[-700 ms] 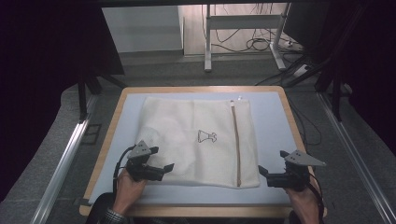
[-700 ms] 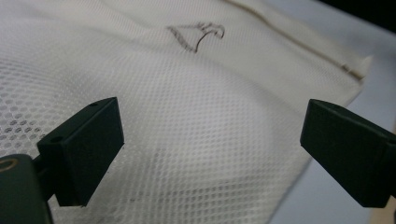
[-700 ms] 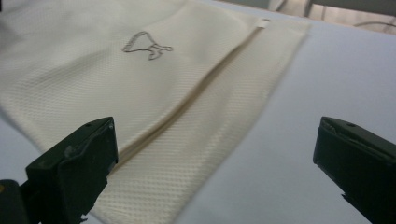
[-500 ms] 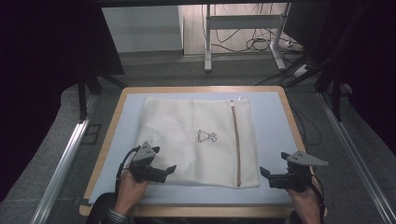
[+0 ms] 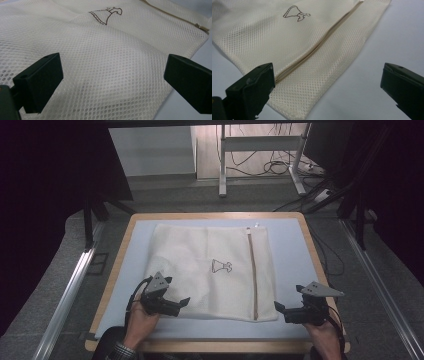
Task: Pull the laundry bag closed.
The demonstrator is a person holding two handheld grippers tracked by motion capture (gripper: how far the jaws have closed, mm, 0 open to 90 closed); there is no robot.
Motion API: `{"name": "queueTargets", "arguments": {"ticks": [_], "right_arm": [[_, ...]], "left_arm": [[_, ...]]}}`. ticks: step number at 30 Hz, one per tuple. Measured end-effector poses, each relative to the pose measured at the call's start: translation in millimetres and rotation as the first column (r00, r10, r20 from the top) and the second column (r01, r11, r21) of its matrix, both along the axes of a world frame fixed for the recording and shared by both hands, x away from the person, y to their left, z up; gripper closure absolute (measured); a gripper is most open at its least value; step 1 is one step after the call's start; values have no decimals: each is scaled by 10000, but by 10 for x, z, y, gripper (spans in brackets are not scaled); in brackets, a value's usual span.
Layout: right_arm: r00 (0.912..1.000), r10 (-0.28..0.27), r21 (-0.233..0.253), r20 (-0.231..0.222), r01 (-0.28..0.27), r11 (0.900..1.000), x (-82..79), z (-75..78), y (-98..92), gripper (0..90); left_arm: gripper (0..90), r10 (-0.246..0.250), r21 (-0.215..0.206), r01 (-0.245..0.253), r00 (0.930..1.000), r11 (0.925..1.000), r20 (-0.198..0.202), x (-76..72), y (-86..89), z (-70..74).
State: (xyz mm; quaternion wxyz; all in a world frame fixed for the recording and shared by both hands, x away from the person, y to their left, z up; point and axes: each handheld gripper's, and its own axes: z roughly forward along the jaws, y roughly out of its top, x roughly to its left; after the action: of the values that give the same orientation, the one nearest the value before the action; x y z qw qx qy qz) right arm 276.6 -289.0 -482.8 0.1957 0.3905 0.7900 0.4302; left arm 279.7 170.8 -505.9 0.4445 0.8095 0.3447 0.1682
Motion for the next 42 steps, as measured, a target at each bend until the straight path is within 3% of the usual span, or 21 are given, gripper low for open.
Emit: {"name": "queueTargets", "arguments": {"ticks": [5, 14, 28, 37, 42], "right_arm": [[10000, -50, -152, -70, 49, 9999, 8, -5, -10, 0], [9999, -76, -347, -69, 74, 9994, 17, -17, 2, 0], [9999, -83, -521, 82, 87, 9986, 17, -17, 13, 0], [10000, 15, -672, 87, -9, 9977, 21, -25, 36, 0], [10000, 13, -755, 74, -8, 9971, 22, -28, 45, 0]], "left_arm": [[20, -30, -41, 30, 10000, 10000, -8, 15, -28, 3], [31, -260, 466, 253, 9996, 9986, 147, 30, -148, -10], [44, -464, -35, 464, 9987, 9989, 187, 18, -205, 38], [26, -1015, -375, 1008, 9947, 9942, -188, 18, -274, 54], [38, -1026, -163, 1024, 9946, 9946, -166, 12, -322, 58]]}}
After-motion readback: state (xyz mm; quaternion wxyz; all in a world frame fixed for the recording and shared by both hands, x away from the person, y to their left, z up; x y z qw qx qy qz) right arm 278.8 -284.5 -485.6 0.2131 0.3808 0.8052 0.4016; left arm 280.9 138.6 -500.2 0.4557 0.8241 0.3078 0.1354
